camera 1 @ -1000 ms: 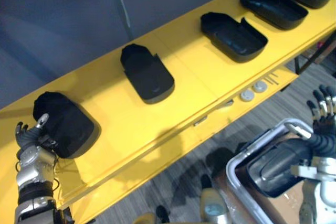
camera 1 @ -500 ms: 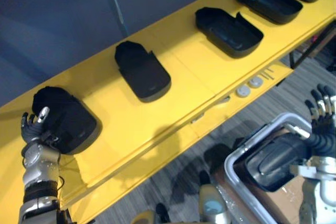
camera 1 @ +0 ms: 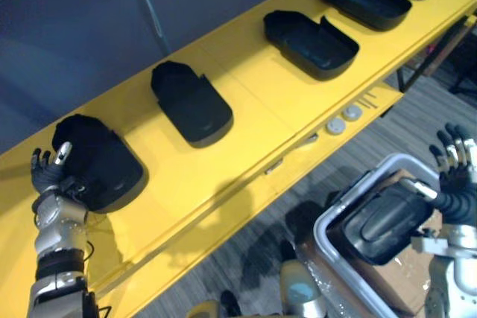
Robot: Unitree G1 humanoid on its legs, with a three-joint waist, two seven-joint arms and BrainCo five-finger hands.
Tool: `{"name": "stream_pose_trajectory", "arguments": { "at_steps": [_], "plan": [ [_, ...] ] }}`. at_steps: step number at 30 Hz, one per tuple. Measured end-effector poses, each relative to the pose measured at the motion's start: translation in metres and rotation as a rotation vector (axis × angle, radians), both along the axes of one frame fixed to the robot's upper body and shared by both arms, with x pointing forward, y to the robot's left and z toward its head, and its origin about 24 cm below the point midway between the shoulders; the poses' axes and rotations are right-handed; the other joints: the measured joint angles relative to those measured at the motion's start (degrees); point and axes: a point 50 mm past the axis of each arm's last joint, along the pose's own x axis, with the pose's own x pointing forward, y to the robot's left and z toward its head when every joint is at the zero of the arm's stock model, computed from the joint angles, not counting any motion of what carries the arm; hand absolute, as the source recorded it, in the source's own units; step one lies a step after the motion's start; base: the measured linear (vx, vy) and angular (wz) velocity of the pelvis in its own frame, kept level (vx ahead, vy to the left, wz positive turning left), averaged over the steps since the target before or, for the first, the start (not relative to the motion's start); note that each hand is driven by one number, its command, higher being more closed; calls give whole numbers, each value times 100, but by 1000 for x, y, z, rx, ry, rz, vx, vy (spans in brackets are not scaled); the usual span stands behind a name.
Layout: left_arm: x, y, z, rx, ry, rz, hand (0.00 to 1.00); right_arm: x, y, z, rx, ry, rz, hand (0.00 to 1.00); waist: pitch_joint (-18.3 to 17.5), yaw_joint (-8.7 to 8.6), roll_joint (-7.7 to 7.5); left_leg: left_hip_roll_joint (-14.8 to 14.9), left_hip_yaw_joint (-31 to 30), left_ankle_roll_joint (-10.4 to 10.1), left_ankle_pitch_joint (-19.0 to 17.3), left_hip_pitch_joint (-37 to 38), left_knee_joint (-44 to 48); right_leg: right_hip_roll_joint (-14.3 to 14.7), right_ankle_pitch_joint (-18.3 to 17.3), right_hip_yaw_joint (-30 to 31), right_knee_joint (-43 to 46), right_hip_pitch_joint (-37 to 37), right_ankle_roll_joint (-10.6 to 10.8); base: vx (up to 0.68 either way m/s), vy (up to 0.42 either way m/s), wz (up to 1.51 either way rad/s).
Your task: Walk over and take plastic housings, then place them on the shelf
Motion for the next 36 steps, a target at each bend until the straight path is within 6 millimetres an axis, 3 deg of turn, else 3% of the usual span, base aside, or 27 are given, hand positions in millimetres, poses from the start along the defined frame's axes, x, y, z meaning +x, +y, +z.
{"name": "stream_pose_trajectory", "arguments": {
  "at_steps": [5,9,12,15,18,22,27,32,36],
  "plan": [
    [-8,14,42,169,-56,317,0,-4,3,-7,28,24,31,0,-3,-14,-3,1,-3,3,-4,23,11,2,9,23,3,25,7,-4,1,-1],
    [-32,29,87,362,-144,646,0,-5,12,-15,44,48,84,0,-18,-7,11,-1,-14,4,-1,58,7,-4,13,14,3,64,7,0,0,0],
    [-46,32,110,439,-240,769,0,-7,14,-16,50,51,102,0,-58,7,34,-10,-33,8,3,111,-17,-19,12,-19,-7,127,8,-3,8,4],
    [-54,23,128,497,-343,762,0,-8,18,-20,69,60,115,0,-259,23,61,-16,-96,15,34,105,-106,-28,12,-84,-73,150,8,9,3,9],
    [-62,1,139,605,-435,604,0,-10,20,-20,74,58,118,0,-498,35,140,-24,-143,22,90,110,-216,-31,14,-141,-154,166,11,35,3,8],
    [-69,-36,110,645,-414,354,0,-16,25,-17,82,48,121,0,-638,95,303,-15,-243,22,125,138,-310,-41,24,-269,-278,280,25,37,1,16],
    [-96,-97,44,495,-299,-72,0,-29,33,-19,139,33,99,0,-670,306,252,33,-512,4,158,125,-313,-34,76,-598,-557,582,-7,9,-21,28],
    [-105,-141,29,349,-363,-460,0,-29,37,-22,180,25,81,0,-706,526,169,52,-680,-7,165,118,-309,-47,99,-777,-677,749,-24,-10,-9,20],
    [-99,-170,24,222,-464,-695,0,-27,46,-26,212,37,102,0,-702,527,144,63,-714,-7,168,106,-308,-62,98,-840,-683,765,-24,-4,0,3]
  ]
}}
